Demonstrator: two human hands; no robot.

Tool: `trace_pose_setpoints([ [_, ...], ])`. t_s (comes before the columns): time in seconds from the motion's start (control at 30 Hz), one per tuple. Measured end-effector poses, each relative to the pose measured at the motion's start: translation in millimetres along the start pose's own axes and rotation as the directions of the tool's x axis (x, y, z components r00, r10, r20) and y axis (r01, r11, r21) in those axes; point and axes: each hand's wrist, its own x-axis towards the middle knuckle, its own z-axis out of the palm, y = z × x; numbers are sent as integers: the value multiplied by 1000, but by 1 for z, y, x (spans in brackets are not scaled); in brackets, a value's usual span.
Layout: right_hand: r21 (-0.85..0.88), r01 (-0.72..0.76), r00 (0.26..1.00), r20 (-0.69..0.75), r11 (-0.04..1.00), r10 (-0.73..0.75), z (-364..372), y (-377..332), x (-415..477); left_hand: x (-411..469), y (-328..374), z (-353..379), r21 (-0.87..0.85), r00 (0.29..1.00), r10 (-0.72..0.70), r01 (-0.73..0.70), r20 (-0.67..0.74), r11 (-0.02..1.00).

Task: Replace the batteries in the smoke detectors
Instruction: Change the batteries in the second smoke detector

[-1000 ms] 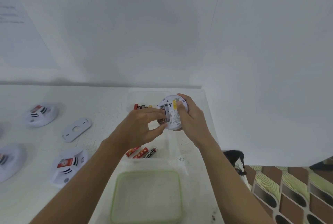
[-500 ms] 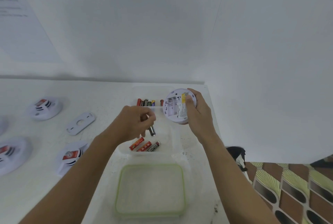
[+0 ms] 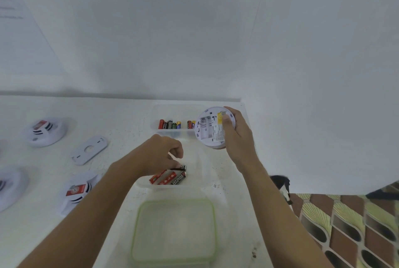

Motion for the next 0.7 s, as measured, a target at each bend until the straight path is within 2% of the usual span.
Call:
trace_pose_setpoints([
  [0.23, 39, -18, 1000, 6, 999, 18, -1, 5, 8, 12, 15, -24, -147, 976, 91, -121, -196, 982],
  [0.37, 63, -33, 999, -8, 997, 34, 1, 6, 15, 47, 15, -33, -19, 954, 75, -84, -289, 996],
  [0.47, 69, -40, 998, -36, 997, 43, -1, 8, 20, 78, 8, -34, 7, 965, 33, -32, -261, 999],
  [0.7, 83, -74, 995, -60, 994, 79, -12, 19, 30, 131, 4, -26, 116, 998, -51, 54, -28, 992],
])
